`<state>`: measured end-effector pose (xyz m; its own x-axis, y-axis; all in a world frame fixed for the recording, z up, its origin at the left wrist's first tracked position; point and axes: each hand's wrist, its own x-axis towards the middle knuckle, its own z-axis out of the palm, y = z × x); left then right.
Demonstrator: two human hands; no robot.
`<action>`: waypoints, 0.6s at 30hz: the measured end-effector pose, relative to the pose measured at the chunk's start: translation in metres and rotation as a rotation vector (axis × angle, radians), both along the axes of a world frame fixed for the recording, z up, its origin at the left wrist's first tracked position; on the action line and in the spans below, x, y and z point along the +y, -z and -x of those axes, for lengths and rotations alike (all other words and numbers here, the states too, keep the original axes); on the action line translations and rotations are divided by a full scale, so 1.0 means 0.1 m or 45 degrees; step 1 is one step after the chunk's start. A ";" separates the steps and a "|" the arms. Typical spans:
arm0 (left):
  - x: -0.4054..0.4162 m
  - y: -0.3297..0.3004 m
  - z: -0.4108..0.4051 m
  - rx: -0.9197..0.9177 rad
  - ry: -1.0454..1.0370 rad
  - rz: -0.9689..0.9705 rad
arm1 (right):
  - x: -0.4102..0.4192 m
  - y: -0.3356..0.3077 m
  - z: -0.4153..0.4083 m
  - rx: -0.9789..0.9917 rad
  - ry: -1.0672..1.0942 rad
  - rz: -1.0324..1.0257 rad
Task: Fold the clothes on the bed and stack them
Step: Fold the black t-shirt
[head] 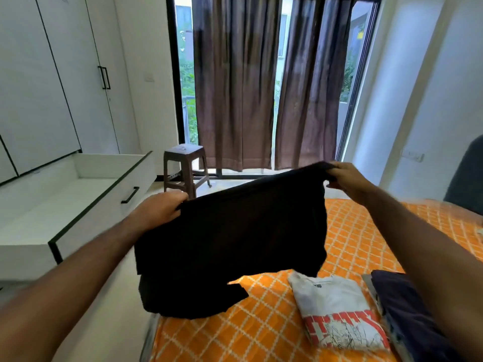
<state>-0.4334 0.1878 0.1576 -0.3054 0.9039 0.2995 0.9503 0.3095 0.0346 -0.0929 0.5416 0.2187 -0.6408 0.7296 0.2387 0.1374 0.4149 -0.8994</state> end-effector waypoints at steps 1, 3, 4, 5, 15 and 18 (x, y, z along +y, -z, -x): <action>0.00 0.03 0.03 -0.005 -0.063 0.016 | -0.02 -0.08 0.04 0.075 0.008 0.045; -0.03 0.09 0.08 0.014 -0.228 0.056 | -0.11 -0.22 0.08 0.173 0.027 0.118; -0.06 0.13 0.12 0.040 -0.310 0.073 | -0.14 -0.29 0.08 0.200 0.040 0.145; -0.08 0.17 0.16 0.043 -0.374 0.084 | -0.17 -0.34 0.07 0.226 0.067 0.154; 0.09 -0.25 0.11 -0.582 -0.603 -0.853 | 0.01 -0.36 -0.22 0.194 0.376 -0.117; 0.13 -0.45 -0.03 -0.453 -0.620 -1.102 | 0.00 -0.36 -0.30 0.303 0.349 0.029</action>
